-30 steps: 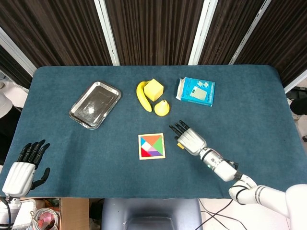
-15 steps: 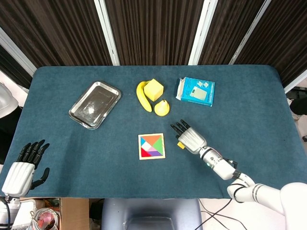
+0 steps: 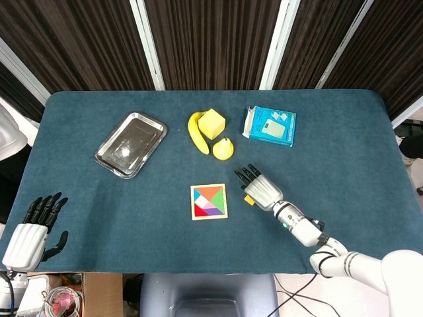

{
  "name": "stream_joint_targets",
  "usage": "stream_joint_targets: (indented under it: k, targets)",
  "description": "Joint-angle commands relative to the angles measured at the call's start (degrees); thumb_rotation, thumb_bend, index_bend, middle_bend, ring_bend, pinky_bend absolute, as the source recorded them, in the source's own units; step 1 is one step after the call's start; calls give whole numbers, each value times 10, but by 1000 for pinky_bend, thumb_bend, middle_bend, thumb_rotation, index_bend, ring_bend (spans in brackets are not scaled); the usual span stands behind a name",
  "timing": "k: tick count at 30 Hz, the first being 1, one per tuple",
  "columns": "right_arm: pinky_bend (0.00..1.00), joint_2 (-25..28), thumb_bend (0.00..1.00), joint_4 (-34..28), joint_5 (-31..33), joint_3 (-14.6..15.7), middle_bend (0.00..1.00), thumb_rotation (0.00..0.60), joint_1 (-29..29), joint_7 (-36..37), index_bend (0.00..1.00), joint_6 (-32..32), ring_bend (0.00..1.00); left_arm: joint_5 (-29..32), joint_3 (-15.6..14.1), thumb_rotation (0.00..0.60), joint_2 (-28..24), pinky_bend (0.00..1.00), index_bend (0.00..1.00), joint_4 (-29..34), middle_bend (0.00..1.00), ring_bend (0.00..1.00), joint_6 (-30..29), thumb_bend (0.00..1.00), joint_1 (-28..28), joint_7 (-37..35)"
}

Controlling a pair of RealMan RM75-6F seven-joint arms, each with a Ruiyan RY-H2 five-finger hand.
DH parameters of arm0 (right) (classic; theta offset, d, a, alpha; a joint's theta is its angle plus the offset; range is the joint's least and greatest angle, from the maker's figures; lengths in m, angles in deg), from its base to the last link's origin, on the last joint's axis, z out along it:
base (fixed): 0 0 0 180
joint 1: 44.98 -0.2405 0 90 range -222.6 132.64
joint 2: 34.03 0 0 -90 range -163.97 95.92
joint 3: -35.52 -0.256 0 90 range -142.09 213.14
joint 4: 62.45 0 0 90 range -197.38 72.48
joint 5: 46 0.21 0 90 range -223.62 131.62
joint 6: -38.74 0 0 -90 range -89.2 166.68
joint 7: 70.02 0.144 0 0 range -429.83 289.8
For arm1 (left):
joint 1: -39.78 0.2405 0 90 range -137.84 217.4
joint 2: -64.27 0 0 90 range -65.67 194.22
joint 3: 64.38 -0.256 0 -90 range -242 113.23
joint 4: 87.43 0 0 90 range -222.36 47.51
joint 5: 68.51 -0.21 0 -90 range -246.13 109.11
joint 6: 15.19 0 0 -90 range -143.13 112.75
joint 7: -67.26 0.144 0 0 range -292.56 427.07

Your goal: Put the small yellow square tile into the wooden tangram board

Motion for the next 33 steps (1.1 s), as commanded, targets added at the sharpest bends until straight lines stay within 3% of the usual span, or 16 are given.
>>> stream_joint_targets:
  k: [1,12,17,25,29,33]
  targets:
    - [0,0,403,-1,2,1,72,600,0,-1,600,-2,0,-2,0,600,2,0,0,-2,0,4,-3,488,1,0]
    - [0,11,409,-28,-5,3,88,600,-2,10,650,-26,0,-4,-1,600,1,0,0,-2,0,4,-2,489,1,-2]
    - [0,11,409,-64,-6,-18,91,600,-18,7,653,-39,0,-3,-1,600,2,0,0,-1,0,4,2,490,-1,0]
    - [0,-41,409,-93,43,-73,109,600,-70,-49,669,-16,0,-3,1,600,-2,0,0,2,0,3,-2,489,0,-4]
    - [0,-49,410,-93,55,-78,110,600,-76,-62,669,-11,0,-1,2,600,-3,0,0,2,0,3,-2,489,0,-5]
    - [0,-101,409,-54,106,-86,110,600,-105,-120,669,23,0,2,4,600,-9,0,0,1,0,4,-11,489,5,-18]
